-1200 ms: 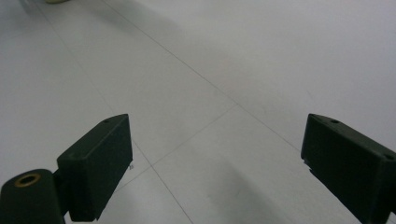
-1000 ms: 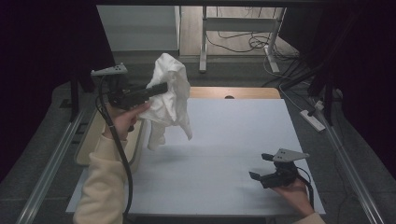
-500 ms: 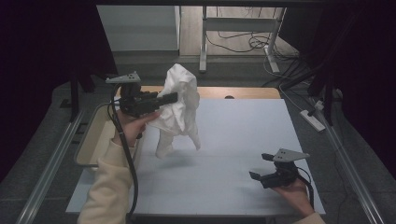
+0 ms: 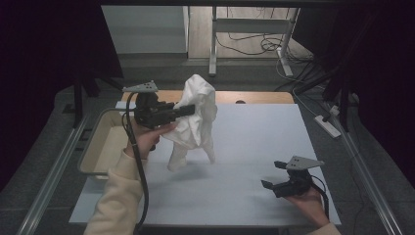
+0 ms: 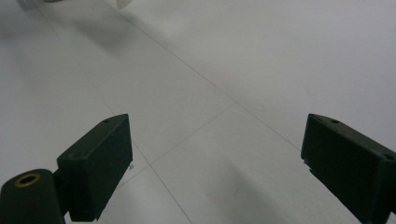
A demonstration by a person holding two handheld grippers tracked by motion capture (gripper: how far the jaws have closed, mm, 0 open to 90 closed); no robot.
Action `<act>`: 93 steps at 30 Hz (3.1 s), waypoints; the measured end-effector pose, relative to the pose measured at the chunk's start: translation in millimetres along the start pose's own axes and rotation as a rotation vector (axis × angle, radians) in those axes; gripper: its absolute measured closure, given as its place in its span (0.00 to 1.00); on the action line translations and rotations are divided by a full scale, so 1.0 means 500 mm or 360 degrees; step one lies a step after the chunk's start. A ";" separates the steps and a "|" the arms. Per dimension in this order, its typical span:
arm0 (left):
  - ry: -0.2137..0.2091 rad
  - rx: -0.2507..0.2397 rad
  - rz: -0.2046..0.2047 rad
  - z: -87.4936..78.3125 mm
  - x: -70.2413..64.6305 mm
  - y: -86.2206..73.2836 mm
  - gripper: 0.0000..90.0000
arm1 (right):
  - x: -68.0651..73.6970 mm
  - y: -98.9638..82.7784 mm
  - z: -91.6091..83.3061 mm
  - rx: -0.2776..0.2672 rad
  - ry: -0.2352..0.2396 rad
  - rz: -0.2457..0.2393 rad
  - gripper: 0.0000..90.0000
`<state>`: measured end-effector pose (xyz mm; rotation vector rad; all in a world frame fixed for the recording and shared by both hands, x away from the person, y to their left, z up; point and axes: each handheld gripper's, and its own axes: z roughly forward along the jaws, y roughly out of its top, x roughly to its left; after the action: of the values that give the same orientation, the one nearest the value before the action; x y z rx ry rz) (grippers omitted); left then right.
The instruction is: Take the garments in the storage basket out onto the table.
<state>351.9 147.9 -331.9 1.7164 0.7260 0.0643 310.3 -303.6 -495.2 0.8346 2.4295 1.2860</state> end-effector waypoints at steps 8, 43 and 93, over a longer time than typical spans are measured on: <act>-0.0030 0.0064 -0.0003 0.041 -0.002 -0.022 0.77 | -0.001 -0.001 -0.001 -0.0003 0.0003 0.0002 0.10; -0.0052 0.0341 0.0025 0.148 0.013 -0.113 0.76 | 0.002 -0.001 -0.002 -0.0005 0.0015 -0.0005 0.10; 0.0065 0.0660 -0.0067 0.230 0.085 -0.212 0.71 | 0.003 -0.001 -0.003 0.0005 0.0011 -0.0011 0.10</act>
<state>388.0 79.4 -474.3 2.0971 0.8484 -0.0868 308.1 -304.1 -494.7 0.8236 2.4381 1.2848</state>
